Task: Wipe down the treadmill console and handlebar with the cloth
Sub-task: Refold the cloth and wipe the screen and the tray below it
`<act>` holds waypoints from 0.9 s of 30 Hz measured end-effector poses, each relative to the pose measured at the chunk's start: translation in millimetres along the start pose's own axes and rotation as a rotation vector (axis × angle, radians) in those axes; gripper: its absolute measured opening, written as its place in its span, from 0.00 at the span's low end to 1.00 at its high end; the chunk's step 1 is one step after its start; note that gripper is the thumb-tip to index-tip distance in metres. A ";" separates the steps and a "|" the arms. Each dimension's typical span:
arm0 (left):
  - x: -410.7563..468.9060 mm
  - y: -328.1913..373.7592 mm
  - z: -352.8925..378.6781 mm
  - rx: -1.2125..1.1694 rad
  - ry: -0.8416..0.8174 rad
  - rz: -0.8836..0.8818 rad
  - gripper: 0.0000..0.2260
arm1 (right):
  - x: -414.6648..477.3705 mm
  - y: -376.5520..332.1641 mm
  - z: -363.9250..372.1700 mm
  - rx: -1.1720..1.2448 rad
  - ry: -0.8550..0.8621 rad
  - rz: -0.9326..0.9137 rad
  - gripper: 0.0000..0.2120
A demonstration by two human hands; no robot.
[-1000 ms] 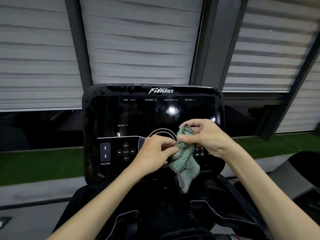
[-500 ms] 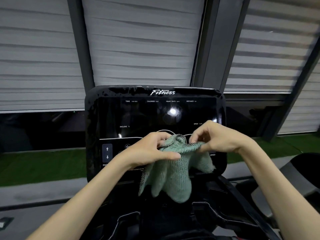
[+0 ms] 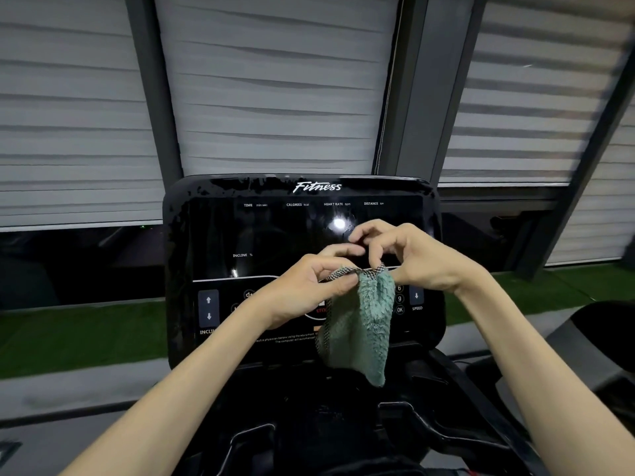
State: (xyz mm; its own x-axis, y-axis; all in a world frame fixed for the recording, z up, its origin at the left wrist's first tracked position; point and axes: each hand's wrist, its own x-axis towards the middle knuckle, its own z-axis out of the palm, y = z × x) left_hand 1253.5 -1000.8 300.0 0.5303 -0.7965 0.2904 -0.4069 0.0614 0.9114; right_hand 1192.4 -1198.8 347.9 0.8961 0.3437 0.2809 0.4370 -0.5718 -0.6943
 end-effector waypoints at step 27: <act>18.4 14.3 -38.3 0.601 0.302 0.020 0.13 | -17.1 32.8 59.2 0.507 0.017 0.294 0.12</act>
State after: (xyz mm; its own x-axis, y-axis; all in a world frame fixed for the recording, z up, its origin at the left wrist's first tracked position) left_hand 1285.9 -991.6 329.5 0.6676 -0.5903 0.4536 -0.7157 -0.3411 0.6094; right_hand 1186.8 -1179.3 281.0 0.9770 0.2103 0.0358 0.0814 -0.2120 -0.9739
